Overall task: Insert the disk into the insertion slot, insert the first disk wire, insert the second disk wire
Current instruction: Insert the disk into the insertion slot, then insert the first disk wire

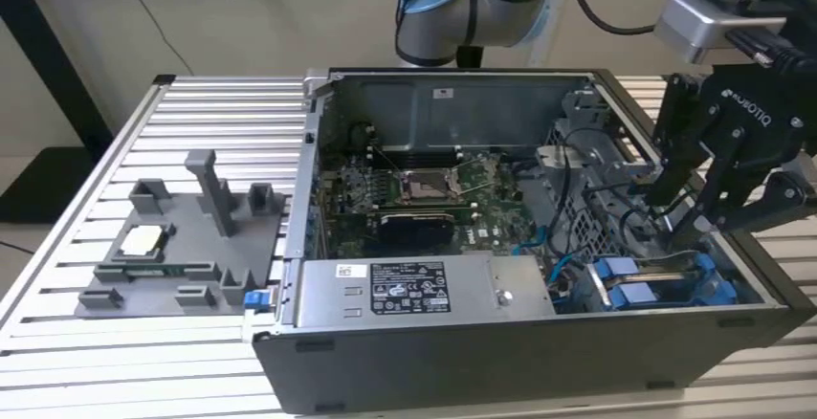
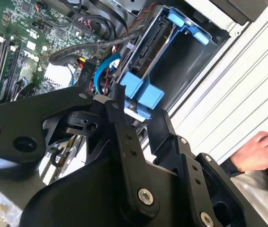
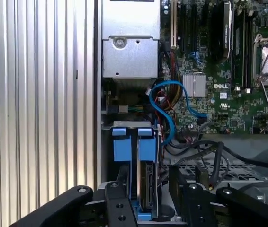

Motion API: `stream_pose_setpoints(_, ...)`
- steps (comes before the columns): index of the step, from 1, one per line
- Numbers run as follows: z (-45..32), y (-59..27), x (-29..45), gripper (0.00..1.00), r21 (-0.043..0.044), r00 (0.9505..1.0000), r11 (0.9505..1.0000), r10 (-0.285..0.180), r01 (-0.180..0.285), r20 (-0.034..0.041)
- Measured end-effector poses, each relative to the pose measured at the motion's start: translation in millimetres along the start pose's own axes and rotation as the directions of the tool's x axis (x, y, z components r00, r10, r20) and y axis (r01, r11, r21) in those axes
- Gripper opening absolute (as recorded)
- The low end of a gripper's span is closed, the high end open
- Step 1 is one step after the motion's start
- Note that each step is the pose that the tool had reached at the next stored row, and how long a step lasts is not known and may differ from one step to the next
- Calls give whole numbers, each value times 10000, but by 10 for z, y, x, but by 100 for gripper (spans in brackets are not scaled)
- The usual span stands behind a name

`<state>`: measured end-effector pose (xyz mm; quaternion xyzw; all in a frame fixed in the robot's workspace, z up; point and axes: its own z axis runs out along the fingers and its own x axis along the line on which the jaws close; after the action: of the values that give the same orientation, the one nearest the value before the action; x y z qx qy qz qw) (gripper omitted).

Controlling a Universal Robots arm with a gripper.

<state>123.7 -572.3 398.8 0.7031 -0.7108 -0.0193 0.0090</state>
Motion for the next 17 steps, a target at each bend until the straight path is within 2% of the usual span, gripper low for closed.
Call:
stream_pose_setpoints(5, -5, 1, -4, 47, 0, 10000, 10000, 0, 0, -2)
stream_pose_setpoints(10, -7, 26, -79, 47, 0, 10000, 10000, 1, -1, 7)
stream_pose_setpoints(14, -97, 34, -112, 47, 0, 10000, 10000, 12, -12, 7)
stream_pose_setpoints(15, -98, 35, -124, 47, 0, 10000, 10000, 13, -13, 9)
stream_pose_setpoints(16, -99, 35, -136, 47, 0, 10000, 10000, 13, -13, 24)
stream_pose_setpoints(17, -99, 35, -147, 47, 0, 10000, 10000, 12, -12, 80)
